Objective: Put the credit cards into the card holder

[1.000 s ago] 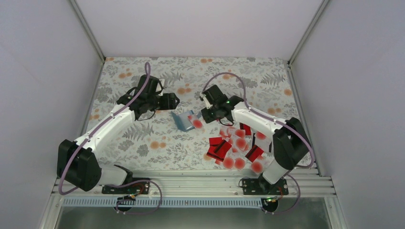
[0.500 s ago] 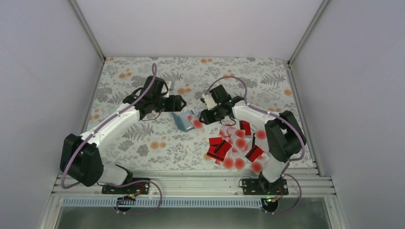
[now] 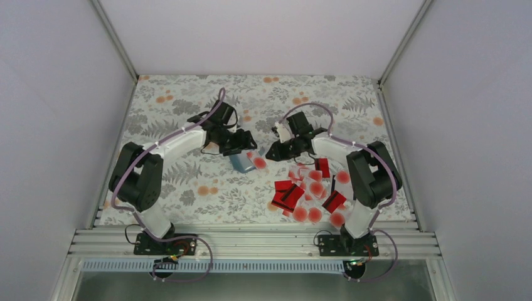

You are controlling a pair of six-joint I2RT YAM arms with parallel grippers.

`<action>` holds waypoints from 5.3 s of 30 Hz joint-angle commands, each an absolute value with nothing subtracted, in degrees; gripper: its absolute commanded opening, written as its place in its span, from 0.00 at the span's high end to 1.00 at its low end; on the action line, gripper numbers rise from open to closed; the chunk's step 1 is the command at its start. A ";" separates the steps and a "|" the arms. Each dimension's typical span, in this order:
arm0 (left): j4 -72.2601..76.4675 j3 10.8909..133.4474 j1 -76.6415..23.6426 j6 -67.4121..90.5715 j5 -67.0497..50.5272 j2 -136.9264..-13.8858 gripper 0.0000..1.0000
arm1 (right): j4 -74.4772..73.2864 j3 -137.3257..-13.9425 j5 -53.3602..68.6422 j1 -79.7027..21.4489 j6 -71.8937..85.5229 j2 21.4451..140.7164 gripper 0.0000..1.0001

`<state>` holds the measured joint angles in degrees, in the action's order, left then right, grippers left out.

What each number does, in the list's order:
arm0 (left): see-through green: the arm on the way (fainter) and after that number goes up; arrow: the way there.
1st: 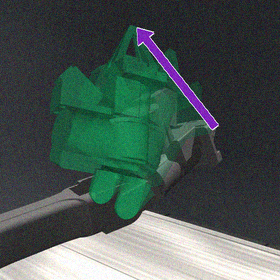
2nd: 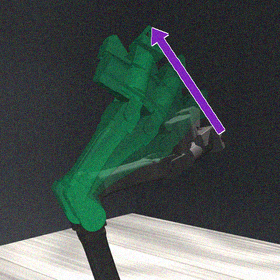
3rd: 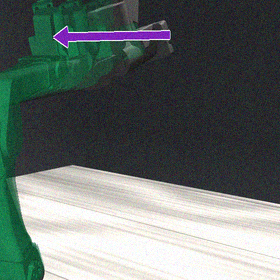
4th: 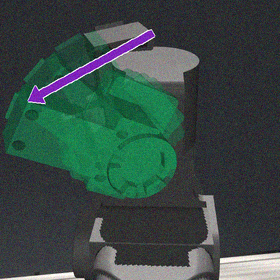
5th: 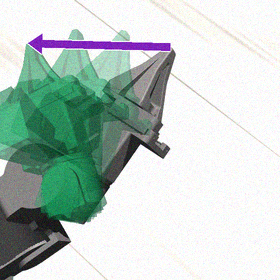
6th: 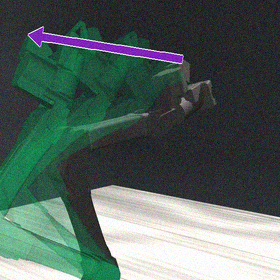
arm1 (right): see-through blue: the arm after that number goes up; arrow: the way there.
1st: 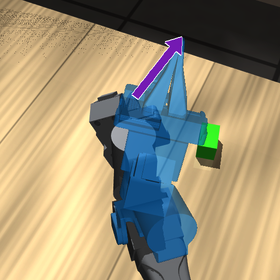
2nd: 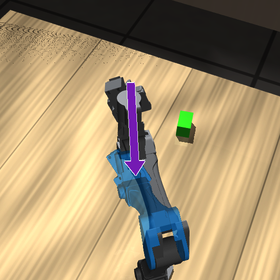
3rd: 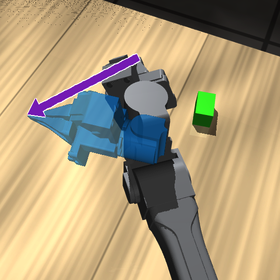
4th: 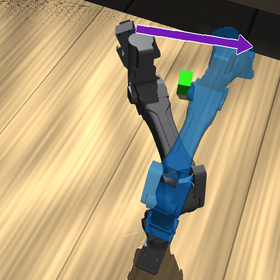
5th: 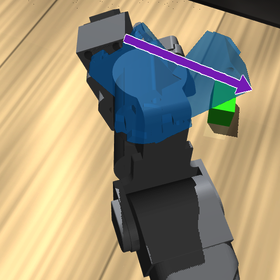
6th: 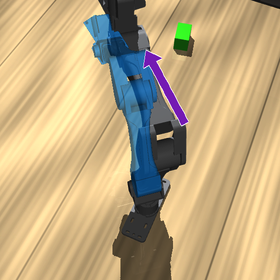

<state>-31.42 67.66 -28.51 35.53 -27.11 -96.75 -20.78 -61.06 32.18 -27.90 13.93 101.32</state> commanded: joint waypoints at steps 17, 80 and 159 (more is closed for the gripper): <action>-36.93 73.54 -29.04 40.95 -30.02 -106.40 0.27 | -10.04 -57.06 35.97 -27.18 18.02 106.35 0.94; -32.51 77.22 -31.84 41.05 -30.87 -116.08 0.74 | -7.61 -55.99 40.59 -25.18 17.97 113.00 0.96; -40.29 66.83 -27.35 24.50 -8.03 -93.17 0.98 | -10.91 -64.66 53.61 -29.35 23.42 114.36 0.43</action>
